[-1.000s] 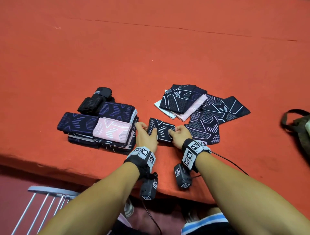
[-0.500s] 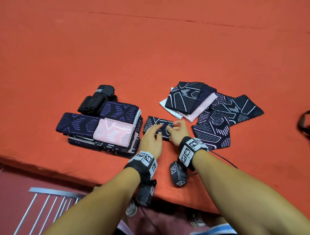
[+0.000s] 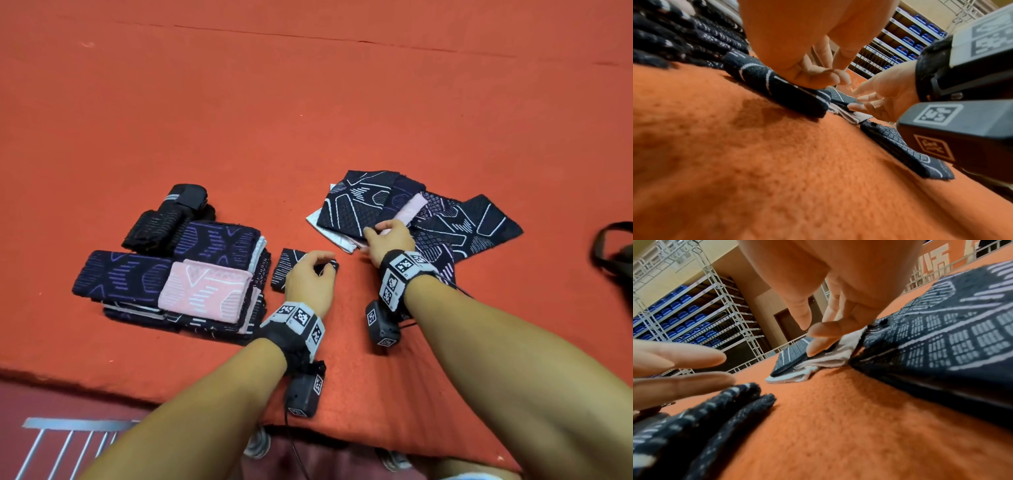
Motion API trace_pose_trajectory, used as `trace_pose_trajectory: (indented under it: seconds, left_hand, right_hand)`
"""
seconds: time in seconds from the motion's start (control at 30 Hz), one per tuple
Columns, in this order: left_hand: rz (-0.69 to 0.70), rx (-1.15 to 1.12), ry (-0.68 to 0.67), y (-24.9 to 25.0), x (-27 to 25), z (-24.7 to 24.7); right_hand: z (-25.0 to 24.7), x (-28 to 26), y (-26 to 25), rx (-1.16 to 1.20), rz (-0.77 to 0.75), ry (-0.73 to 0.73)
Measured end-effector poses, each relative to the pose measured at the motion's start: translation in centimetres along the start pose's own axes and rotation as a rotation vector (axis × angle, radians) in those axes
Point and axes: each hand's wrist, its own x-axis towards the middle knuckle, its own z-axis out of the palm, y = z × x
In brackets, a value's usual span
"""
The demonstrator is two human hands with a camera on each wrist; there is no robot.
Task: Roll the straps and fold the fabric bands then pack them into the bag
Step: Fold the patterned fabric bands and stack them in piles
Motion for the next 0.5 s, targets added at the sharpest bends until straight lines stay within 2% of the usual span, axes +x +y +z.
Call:
trace_pose_trajectory:
  seconds: [0.1,0.2,0.3,0.4,0.5]
  left_hand:
    - [0.001,0.001,0.001,-0.1,-0.1,0.2]
    - [-0.007,-0.024,0.015,0.0,-0.1,0.0]
    - [-0.052,-0.046,0.035,0.3,-0.2,-0.2]
    - [-0.044,-0.079,-0.014,0.7,-0.7,0.3]
    - [-0.014,-0.086,-0.085,0.8,-1.5,1.4]
  right_hand:
    - [0.5,-0.4,-0.7,0.159,0.032,-0.033]
    - [0.7,-0.3,-0.7,0.114,-0.041,0.001]
    - [-0.1,-0.6,-0.5,0.184,-0.054,0.017]
    - [-2.0,-1.9,-0.2,0.347,0.005,0.036]
    - [-4.0,-4.0,0.5,0.426,0.123,-0.053]
